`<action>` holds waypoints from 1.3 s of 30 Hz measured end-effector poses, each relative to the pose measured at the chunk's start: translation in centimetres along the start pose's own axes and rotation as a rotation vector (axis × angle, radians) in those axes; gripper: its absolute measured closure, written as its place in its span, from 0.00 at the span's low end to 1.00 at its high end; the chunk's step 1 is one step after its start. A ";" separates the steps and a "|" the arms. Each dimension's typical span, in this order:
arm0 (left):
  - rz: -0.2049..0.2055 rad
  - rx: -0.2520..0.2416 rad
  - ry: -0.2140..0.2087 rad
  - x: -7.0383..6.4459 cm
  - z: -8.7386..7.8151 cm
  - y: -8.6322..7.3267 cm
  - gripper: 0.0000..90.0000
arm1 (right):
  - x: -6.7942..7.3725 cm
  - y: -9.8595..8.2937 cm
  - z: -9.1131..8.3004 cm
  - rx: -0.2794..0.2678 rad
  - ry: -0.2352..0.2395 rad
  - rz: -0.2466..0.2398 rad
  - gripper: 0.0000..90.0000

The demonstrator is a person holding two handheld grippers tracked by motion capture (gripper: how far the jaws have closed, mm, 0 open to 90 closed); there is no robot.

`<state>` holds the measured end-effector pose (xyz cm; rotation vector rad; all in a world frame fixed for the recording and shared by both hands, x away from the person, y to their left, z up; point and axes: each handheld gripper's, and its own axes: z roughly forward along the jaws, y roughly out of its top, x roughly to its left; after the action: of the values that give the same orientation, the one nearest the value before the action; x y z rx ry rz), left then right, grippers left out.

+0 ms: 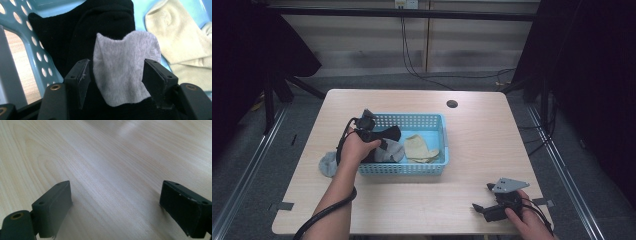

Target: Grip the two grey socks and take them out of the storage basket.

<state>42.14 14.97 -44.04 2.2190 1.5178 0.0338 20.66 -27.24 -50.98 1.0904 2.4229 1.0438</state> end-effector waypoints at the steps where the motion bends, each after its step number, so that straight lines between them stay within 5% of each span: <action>1: -0.006 0.005 -0.007 0.0 0.0 0.1 0.44 | 0.0 0.0 0.0 -0.001 0.001 -0.002 0.11; 10: 0.003 0.038 0.025 -0.3 0.9 0.3 0.55 | 0.0 0.0 0.0 -0.001 0.000 -0.001 0.11; 19: 0.017 0.102 0.026 -0.9 0.6 0.6 0.93 | 0.0 0.0 0.0 -0.001 0.001 -0.001 0.11; 39: 0.017 0.098 -0.020 -1.4 -4.0 2.1 0.95 | 0.0 0.0 0.0 -0.003 0.000 -0.003 0.11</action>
<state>42.39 14.47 -39.34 2.3012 1.5198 -0.0589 20.69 -27.25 -50.98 1.0859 2.4216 1.0459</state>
